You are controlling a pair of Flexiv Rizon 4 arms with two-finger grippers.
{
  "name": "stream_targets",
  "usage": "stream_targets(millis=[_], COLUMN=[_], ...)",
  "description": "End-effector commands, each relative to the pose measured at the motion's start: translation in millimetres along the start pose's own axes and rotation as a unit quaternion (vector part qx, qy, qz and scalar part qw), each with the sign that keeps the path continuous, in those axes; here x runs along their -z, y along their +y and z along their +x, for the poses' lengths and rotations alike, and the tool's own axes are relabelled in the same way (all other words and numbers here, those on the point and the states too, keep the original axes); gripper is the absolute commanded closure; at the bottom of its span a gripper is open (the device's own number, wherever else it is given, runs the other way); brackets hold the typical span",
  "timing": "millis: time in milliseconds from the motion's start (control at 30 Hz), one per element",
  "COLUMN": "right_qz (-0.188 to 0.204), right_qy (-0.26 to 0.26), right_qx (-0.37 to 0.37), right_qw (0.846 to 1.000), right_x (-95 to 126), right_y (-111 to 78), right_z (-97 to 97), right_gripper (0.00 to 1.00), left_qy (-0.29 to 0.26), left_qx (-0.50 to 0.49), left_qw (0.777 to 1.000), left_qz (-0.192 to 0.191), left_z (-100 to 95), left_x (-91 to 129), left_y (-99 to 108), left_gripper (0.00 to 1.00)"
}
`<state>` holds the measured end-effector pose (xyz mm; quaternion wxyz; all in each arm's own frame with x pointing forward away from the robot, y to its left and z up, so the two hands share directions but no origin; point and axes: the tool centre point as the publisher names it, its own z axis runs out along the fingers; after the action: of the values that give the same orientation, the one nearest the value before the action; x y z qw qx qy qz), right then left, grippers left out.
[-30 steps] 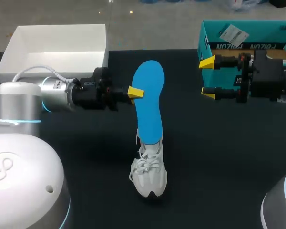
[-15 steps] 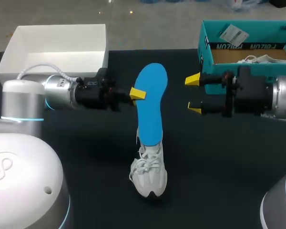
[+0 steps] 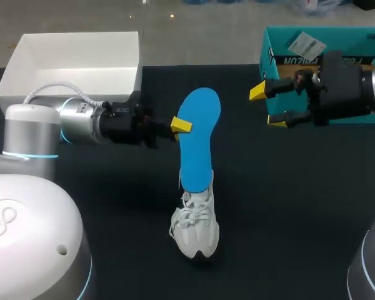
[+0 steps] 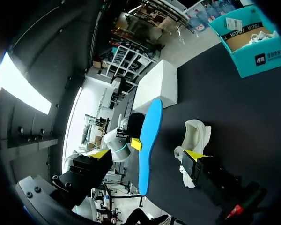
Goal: Take the shoe out of the shoebox, open the shoe tongue, remove and reinsert the insole, then place the shoe into the shoebox
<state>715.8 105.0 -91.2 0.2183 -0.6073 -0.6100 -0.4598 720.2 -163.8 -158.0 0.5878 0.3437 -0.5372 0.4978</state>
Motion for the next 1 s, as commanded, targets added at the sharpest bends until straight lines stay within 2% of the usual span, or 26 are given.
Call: stream_targets(millis=[33, 200, 233, 267, 667, 700, 733, 900, 967, 1000], right_qz=[0.004, 0.019, 0.010, -0.003, -0.003, 0.003, 0.010, 0.049, 0.071, 0.075], right_qy=[-0.237, -0.351, -0.357, -0.331, -0.331, -0.364, -0.379, -0.430, -0.456, -0.459], right_qx=[0.124, 0.198, 0.199, 0.187, 0.187, 0.196, 0.190, 0.147, 0.144, 0.132], right_qw=[0.963, 0.915, 0.913, 0.925, 0.925, 0.911, 0.905, 0.890, 0.875, 0.876], right_x=[24.4, 20.0, 19.4, 19.7, 19.7, 16.9, 15.0, 6.3, 0.5, -1.3], right_y=[-0.2, -4.1, -4.6, -3.3, -3.3, -3.4, -4.0, -9.5, -14.0, -15.5], right_z=[18.0, 20.7, 20.3, 22.4, 22.4, 23.8, 25.0, 26.3, 28.6, 28.7], right_gripper=[0.00, 0.00, 0.00, 0.00, 0.00, 0.00, 0.00, 0.00, 0.00, 0.00], left_qy=[0.000, -0.002, -0.003, -0.003, -0.018, -0.019, -0.019, -0.024, -0.028, -0.029], left_qx=[0.005, 0.009, 0.009, 0.010, 0.012, 0.012, 0.012, 0.014, 0.015, 0.015], left_qw=[1.000, 1.000, 1.000, 1.000, 1.000, 1.000, 1.000, 1.000, 0.999, 0.999], left_qz=[-0.007, -0.009, -0.010, -0.010, -0.012, -0.012, -0.011, -0.009, -0.008, -0.008], left_z=[-4.3, -8.5, -9.2, -9.7, -5.2, -5.0, -4.8, -6.9, -8.5, -9.7], left_x=[4.6, 2.6, 2.1, 1.7, 2.3, 2.5, 2.6, 0.5, -0.7, -2.0], left_y=[-6.5, -10.1, -10.7, -11.0, -19.4, -20.5, -21.3, -23.5, -23.7, -23.9], left_gripper=[1.00, 1.00, 1.00, 1.00, 1.00, 1.00, 1.00, 1.00, 1.00, 1.00])
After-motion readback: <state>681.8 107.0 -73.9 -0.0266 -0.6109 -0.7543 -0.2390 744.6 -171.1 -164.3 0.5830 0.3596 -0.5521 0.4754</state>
